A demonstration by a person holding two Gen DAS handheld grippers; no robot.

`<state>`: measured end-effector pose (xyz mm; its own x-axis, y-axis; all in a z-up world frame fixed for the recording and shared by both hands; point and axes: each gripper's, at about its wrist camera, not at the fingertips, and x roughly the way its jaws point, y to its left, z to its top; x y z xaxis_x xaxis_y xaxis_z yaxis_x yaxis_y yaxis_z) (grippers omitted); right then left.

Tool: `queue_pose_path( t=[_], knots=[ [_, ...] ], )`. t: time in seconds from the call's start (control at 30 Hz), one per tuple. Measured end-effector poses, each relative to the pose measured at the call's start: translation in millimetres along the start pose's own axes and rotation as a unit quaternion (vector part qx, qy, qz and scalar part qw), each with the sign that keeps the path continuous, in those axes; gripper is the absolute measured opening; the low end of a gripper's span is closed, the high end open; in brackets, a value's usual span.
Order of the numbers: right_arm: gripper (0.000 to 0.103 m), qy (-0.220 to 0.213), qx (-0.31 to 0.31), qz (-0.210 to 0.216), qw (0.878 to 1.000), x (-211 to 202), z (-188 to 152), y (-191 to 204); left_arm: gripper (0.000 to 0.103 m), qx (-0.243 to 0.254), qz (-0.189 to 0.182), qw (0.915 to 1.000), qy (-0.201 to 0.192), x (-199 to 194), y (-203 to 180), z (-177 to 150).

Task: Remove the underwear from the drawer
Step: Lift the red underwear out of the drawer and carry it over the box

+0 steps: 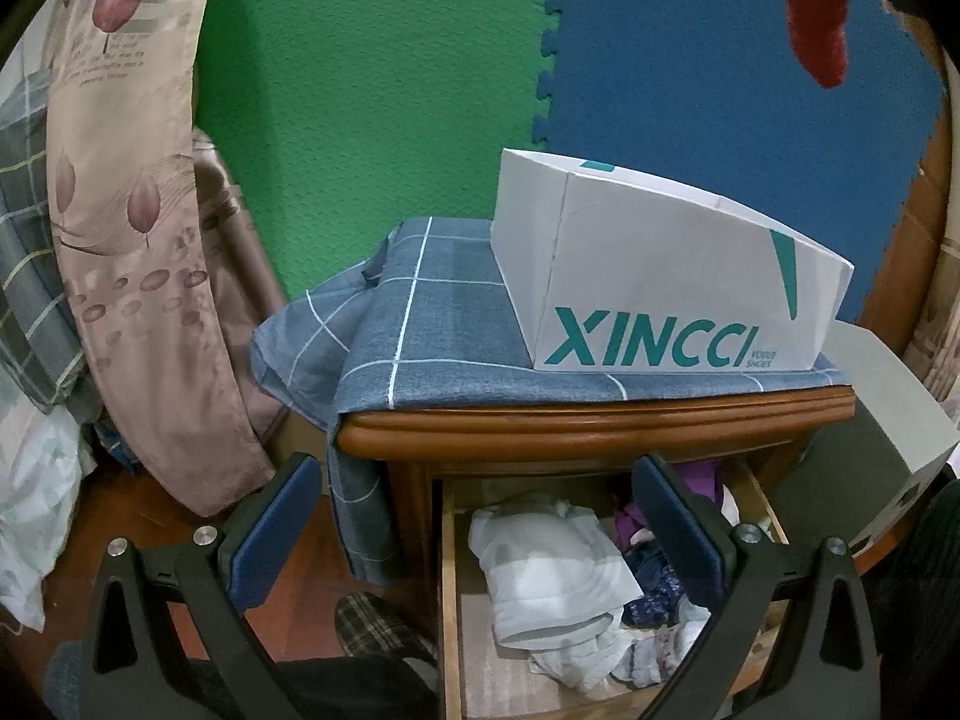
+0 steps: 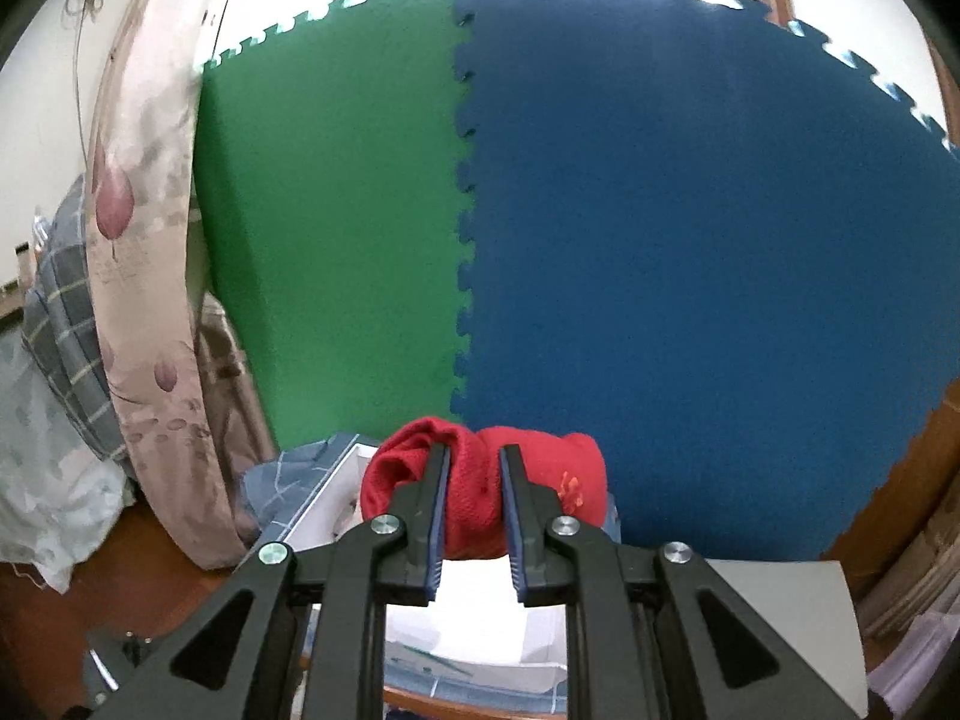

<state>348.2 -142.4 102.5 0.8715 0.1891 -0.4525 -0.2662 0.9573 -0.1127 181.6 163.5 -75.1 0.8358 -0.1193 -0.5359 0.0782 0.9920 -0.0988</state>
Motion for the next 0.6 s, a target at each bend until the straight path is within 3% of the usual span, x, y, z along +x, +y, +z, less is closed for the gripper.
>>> queue_pose_path(
  t=[0.6],
  knots=[
    [0.016, 0.049, 0.002, -0.042, 0.998, 97.9, -11.8, 17.1, 0.102, -0.008, -0.007, 0.9999, 0.003, 0.4, 2.8, -2.0]
  ],
)
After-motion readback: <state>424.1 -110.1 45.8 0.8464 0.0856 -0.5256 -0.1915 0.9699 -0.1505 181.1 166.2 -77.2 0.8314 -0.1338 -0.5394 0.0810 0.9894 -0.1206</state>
